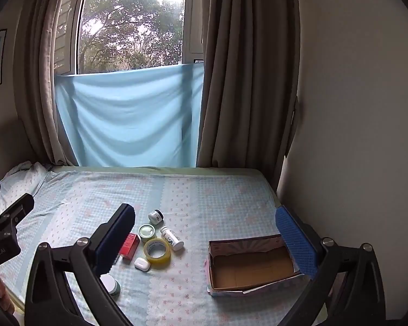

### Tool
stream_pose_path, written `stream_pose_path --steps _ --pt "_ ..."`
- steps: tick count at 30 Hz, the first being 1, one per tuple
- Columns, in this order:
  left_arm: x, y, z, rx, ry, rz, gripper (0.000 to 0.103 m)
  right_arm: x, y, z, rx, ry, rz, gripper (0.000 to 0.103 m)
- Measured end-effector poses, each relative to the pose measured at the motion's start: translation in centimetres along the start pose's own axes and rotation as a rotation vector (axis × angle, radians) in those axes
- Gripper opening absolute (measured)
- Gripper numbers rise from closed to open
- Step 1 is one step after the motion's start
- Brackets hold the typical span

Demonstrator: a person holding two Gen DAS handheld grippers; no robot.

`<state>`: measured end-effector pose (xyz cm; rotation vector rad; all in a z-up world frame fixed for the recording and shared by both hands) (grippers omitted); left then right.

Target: Organize rigid objects

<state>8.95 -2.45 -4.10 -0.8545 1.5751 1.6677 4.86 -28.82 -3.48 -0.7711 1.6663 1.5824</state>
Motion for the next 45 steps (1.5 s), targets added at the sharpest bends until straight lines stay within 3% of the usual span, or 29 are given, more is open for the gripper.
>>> stream_pose_path --steps 2,45 --pt "0.5 1.0 2.5 0.025 -0.001 -0.013 0.103 0.1 -0.5 0.4 -0.003 0.004 0.003 0.103" --pt "-0.4 2.0 2.5 0.004 -0.015 -0.062 0.103 -0.3 -1.0 1.0 -0.027 0.015 -0.002 0.103"
Point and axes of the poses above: each gripper's, at about its wrist camera, not at the fingertips, and y roughly against the way its jaws point, z to its left, x to its underside, the point moved 9 cm from there along -y, roughly the way its jaws point, and after that the axes turned 7 degrees about z, right-handed, at the moved point
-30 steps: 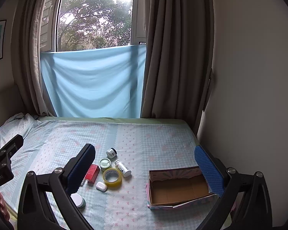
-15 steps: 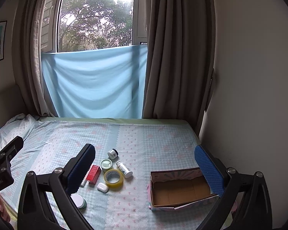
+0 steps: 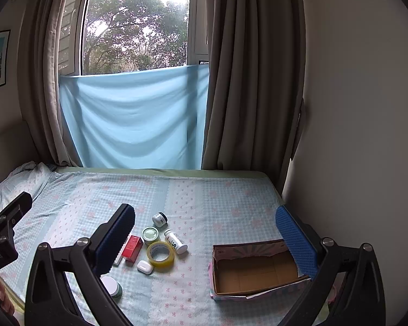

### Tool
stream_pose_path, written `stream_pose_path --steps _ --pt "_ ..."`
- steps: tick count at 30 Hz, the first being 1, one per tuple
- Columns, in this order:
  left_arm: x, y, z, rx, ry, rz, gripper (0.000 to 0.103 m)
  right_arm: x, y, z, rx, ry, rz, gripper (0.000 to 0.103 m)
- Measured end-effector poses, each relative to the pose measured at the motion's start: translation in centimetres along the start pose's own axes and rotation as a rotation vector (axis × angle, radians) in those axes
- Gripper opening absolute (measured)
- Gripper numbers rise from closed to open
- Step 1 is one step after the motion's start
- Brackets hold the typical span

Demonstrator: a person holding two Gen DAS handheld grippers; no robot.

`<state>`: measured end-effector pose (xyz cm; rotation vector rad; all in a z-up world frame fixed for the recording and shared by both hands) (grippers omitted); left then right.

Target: Organize rigid objects

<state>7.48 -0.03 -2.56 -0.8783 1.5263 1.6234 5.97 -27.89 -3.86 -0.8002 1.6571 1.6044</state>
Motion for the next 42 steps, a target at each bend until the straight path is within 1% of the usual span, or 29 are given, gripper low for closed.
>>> stream_pose_path --steps 10,20,33,42 --pt "-0.39 0.57 0.02 -0.027 -0.015 -0.035 0.103 -0.23 -0.03 -0.2 -0.004 0.0 -0.014 0.103" --pt "-0.32 0.71 0.23 -0.043 -0.013 -0.046 0.103 -0.3 0.03 -0.24 -0.009 0.003 -0.024 0.103" --pt "-0.29 0.49 0.61 -0.02 0.011 -0.039 0.103 -0.33 0.09 -0.15 -0.008 0.003 -0.028 0.103" --pt "-0.38 0.45 0.51 -0.025 0.013 -0.039 0.103 -0.53 -0.12 -0.01 -0.012 0.003 -0.033 0.103"
Point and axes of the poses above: each gripper's, at about its wrist camera, not at the fingertips, and y roughly against the way its jaws point, z to its left, x to its underside, the point moved 9 cm from there along -y, roughly the way its jaws point, and after that the axes turned 7 degrees about z, right-handed, at the moved point
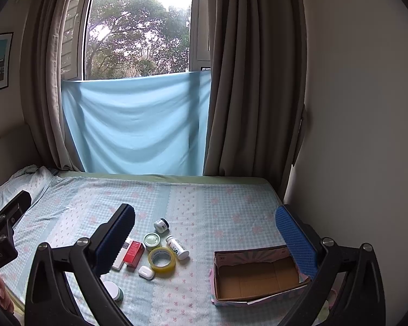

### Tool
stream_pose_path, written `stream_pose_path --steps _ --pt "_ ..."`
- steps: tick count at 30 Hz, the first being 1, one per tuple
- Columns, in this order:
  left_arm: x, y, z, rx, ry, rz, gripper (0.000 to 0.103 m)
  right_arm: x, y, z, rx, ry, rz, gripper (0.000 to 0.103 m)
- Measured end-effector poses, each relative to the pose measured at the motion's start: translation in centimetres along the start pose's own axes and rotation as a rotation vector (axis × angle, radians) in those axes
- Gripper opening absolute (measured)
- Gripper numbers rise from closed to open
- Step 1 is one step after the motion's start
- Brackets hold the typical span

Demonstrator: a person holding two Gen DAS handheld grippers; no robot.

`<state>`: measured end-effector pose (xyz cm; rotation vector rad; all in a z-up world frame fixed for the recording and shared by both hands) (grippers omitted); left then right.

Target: Organize rigid objects

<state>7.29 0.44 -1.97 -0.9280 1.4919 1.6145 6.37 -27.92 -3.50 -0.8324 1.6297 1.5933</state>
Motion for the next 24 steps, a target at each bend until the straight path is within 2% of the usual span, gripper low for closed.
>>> stream_pose_path --steps 6,12,16,24 --pt "0.8 -1.1 0.9 -0.01 0.037 0.051 0.103 -0.4 -0.8 0.2 -0.002 0.017 0.022 0.103" --pt "3.9 -4.8 2.6 -0.064 0.108 0.192 0.103 -0.3 -4.8 1.5 -0.053 0.088 0.119 0.103" --pt "7.6 -8.2 3.3 -0.114 0.133 0.305 0.103 0.8 -9.1 2.8 -0.101 0.148 0.188 0.103" --pt "17.7 -15.0 4.6 -0.148 0.216 0.516 0.103 6.0 -19.1 6.4 -0.187 0.2 0.346 0.103"
Point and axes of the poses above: each gripper's, at about its wrist camera, not at the fingertips, and y roughly against the way its jaws point, z to its left, x to its underside, the point moved 9 cm from there along -y, roughly the way its jaws point, and after that the axes turned 7 degrees about z, right-handed, at the moved point
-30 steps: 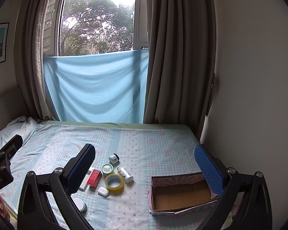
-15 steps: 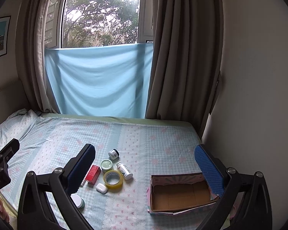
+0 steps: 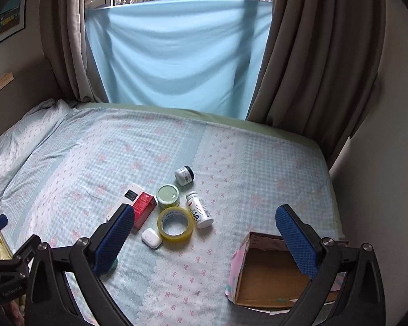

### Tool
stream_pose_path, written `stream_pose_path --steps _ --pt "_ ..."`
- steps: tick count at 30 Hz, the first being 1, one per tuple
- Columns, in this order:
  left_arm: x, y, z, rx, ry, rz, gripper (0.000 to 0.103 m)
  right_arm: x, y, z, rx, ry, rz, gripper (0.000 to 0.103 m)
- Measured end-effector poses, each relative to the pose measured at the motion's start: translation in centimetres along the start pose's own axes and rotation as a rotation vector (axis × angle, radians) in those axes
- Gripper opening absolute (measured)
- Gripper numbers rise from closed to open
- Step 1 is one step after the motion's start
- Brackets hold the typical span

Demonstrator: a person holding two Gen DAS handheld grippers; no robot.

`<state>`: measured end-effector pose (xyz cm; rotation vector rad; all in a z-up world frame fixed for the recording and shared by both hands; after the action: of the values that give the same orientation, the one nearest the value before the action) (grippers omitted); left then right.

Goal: Organize rigid objects
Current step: 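Grasp the white round jar with the left tool while the right tool grasps the yellow tape roll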

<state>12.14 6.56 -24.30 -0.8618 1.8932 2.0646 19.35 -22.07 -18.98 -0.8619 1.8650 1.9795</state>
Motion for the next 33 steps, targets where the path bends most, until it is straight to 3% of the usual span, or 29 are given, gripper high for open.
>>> stream_pose_path --steps 9,15,23,33 --pt "6.8 -13.1 1.0 -0.009 0.066 0.234 0.103 2.2 -12.9 3.1 -0.04 -0.015 0.174 0.103" --pt "10.0 -19.8 1.5 -0.031 0.069 0.378 0.103 4.8 -21.3 4.5 -0.027 -0.004 0.354 0.103" --pt "12.6 -25.0 1.5 -0.02 0.09 0.543 0.103 7.5 -29.4 6.9 -0.047 0.028 0.563 0.103" --pt "14.0 -28.4 0.2 0.015 0.11 0.669 0.102 9.0 -36.3 6.7 -0.026 -0.009 0.702 0.103"
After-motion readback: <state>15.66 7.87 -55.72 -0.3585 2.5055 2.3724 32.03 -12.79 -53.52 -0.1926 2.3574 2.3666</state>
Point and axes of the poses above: each gripper's, at about its wrist camera, not at the fingertips, and y roughly against the way its jaws point, z to its left, x to its underside, the point moved 9 cm from there along -y, roughly the way its jaws point, and after that the axes turned 7 degrees about z, right-handed, at the moved point
